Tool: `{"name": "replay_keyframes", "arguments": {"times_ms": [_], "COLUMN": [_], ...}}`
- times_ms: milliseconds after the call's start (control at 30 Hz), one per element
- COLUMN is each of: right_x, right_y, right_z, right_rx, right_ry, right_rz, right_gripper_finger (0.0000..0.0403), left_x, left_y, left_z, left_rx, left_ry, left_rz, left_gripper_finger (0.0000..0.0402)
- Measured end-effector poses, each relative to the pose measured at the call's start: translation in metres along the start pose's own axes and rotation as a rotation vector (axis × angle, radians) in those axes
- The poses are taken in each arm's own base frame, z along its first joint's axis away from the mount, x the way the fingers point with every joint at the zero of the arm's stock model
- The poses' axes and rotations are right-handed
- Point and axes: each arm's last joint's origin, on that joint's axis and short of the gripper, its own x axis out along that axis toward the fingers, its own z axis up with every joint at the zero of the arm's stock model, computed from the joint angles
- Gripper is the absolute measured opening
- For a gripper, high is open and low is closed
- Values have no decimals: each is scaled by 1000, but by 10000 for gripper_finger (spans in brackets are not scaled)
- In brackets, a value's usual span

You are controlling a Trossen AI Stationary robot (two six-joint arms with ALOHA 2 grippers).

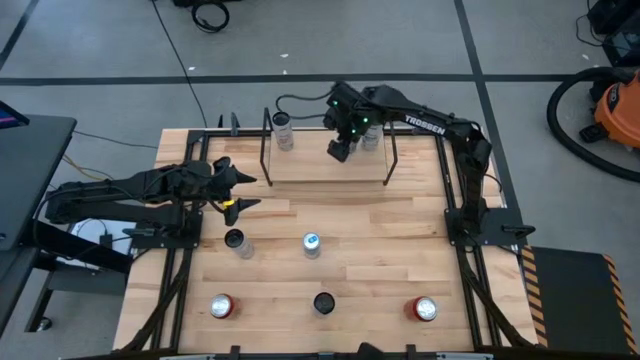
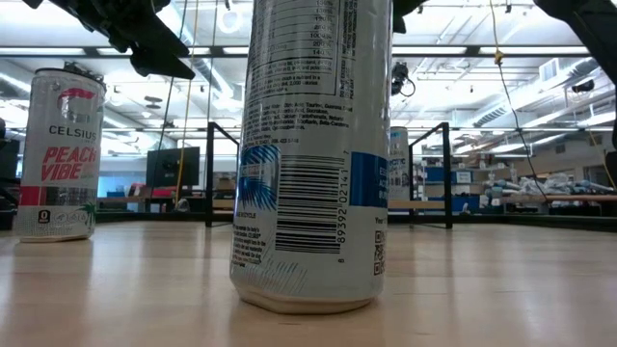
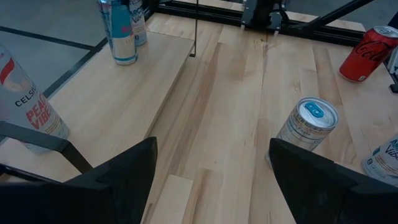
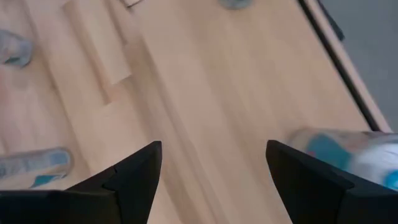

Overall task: Place canned beverage on shelf
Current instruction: Put the right red soda can on the shelf

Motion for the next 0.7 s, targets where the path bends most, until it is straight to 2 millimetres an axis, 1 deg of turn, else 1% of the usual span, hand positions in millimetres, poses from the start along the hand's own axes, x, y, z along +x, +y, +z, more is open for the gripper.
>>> {"name": "replay_keyframes", "arguments": {"times_ms": [167, 267, 533, 700], "right_x": [3, 5, 6, 7], "right_y": [22, 32, 45, 54], "right_z": [-1, -2, 2, 4], "right_rx": [-73, -98, -136, -190], "right_ry": [8, 4, -43, -70], "right_rz": [25, 37, 52, 54], "right_gripper_finger": [297, 297, 297, 301], "left_x": [0, 0, 0, 0], "left_y": [0, 0, 0, 0], "left_z": [0, 0, 0, 0], "left_rx": [0, 0, 0, 0], "left_ry": [0, 0, 0, 1], "left_rz": [0, 0, 0, 0], "left_gripper_finger": [311, 311, 311, 311]}}
